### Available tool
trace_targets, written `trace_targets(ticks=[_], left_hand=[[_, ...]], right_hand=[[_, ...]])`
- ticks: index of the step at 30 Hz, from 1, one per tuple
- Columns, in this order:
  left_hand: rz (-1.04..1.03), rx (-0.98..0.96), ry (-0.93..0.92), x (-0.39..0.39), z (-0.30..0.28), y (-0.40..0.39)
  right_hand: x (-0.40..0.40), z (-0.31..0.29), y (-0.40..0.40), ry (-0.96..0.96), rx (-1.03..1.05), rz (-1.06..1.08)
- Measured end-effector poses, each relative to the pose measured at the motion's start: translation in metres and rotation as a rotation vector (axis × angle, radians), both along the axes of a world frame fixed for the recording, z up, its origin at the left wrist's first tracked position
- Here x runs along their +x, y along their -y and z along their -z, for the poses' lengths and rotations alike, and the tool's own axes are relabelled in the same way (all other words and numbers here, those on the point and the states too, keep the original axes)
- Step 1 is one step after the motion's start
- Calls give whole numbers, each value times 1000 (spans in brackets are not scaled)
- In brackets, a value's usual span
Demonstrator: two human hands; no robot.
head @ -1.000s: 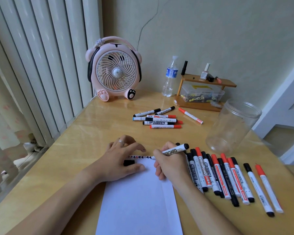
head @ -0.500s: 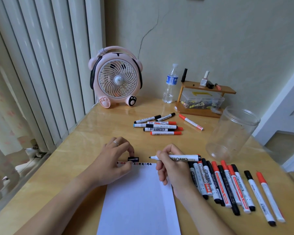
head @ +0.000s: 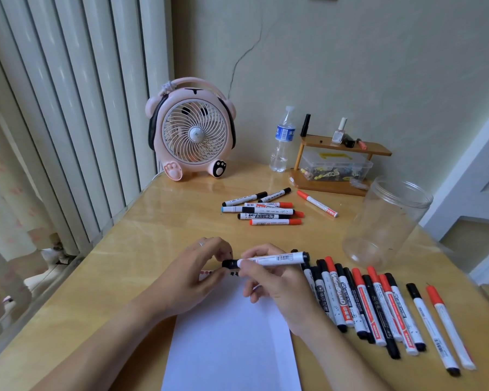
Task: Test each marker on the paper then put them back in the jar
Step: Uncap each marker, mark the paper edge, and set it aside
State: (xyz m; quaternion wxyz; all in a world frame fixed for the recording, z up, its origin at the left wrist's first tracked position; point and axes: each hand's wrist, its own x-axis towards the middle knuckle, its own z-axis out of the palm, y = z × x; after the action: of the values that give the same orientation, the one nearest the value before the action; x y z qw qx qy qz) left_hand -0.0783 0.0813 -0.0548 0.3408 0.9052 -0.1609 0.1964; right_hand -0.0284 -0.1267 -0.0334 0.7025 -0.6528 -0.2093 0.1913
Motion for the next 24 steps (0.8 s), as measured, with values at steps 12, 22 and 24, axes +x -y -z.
trace_targets(ticks=[12,22,24], left_hand=[[-32,-367,-46,4,0,3],[-123,-279,-138,3,2,0],[-126,-313,-153,2,2,3]], right_hand=[[8,-11,11,-222,142,18],[13,-11,23,312,-377,-32],[8,-4,17,475,-464,-9]])
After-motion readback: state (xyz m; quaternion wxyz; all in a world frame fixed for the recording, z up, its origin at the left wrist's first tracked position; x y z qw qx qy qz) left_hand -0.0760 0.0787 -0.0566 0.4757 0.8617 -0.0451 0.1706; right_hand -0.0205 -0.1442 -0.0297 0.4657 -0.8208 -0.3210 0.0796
